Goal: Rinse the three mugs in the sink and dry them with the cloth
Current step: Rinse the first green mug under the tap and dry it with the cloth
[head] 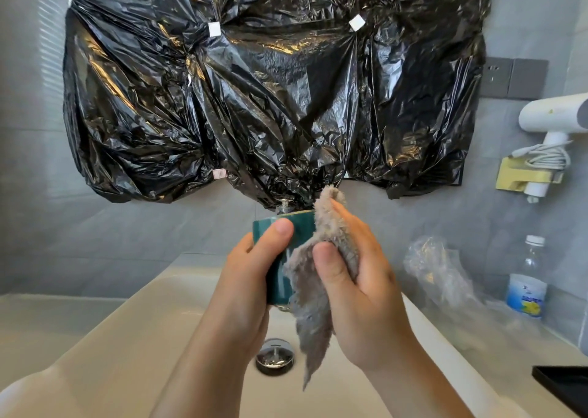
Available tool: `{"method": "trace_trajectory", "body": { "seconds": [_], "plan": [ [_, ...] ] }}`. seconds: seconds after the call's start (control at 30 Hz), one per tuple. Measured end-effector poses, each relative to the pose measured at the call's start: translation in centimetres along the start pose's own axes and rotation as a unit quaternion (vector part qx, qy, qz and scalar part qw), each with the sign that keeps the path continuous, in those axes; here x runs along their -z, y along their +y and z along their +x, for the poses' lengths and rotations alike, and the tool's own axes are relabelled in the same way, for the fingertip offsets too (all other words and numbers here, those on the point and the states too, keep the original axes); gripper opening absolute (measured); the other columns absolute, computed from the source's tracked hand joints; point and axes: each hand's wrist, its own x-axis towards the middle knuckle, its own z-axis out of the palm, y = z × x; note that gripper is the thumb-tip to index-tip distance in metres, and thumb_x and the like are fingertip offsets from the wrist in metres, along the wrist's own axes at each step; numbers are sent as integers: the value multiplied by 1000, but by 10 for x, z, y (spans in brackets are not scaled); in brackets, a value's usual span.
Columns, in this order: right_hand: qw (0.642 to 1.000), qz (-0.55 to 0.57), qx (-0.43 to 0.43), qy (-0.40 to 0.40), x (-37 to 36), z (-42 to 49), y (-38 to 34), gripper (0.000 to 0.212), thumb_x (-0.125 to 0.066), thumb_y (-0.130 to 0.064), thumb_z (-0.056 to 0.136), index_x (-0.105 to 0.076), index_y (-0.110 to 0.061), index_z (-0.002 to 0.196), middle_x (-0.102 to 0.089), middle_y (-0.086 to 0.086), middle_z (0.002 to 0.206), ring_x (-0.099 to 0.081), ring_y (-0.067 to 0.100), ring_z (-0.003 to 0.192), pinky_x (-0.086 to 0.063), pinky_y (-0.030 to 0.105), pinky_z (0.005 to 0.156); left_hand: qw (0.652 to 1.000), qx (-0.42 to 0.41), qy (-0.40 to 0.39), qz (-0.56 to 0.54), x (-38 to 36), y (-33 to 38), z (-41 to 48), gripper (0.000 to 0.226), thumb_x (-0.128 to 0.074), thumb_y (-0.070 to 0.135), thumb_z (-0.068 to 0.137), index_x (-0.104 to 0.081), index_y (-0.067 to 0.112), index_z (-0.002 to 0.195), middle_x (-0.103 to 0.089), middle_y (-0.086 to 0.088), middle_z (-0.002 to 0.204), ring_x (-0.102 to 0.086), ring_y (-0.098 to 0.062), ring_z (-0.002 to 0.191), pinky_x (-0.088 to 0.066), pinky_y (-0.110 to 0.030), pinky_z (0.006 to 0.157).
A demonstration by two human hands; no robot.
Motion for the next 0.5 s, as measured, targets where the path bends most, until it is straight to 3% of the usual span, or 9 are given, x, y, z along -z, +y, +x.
{"method": "trace_trajectory", "body": {
  "seconds": [0.1, 0.17, 0.33, 0.43, 0.5],
  "plan": [
    [998, 52, -42, 12, 4, 2, -2, 39, -51, -57, 86, -65, -40, 117, -71, -11, 115, -64, 7, 112, -51, 39, 98, 1000, -13, -8, 11, -3, -3, -2, 70, -73, 52, 66, -70, 0, 113, -72, -26, 105, -68, -38, 94, -56, -43, 80],
    [999, 46, -27, 1, 4, 0, -5, 35, -52, -54, 89, -65, -36, 115, -72, -7, 108, -67, 11, 105, -53, 38, 90, 1000, -23, -8, -15, -5, -3, -2, 58, -69, 52, 70, -76, 7, 106, -75, -21, 103, -70, -32, 95, -57, -42, 81],
    [999, -19, 3, 28, 10, 0, -5, 47, -55, -51, 88, -63, -30, 129, -70, -11, 117, -63, 5, 113, -50, 20, 93, 994, -65, 82, 33, -13, -3, -1, 80, -71, 57, 64, -62, -2, 118, -67, -33, 113, -67, -33, 93, -56, -54, 85],
    [997, -67, 18, 19, 16, 3, -6, 45, -61, -48, 88, -52, -43, 132, -60, -20, 133, -54, 1, 127, -45, 25, 104, 997, -33, 42, 62, -13, -4, -3, 71, -73, 57, 70, -68, 2, 114, -72, -28, 110, -67, -32, 92, -57, -48, 75],
    [996, -78, 39, 10, 17, 2, -8, 47, -64, -47, 87, -48, -47, 131, -57, -24, 133, -53, 0, 126, -44, 19, 103, 999, -34, 4, 32, -12, -3, -4, 72, -84, 58, 63, -70, 9, 113, -74, -20, 105, -69, -31, 92, -58, -40, 70]
  ]
}}
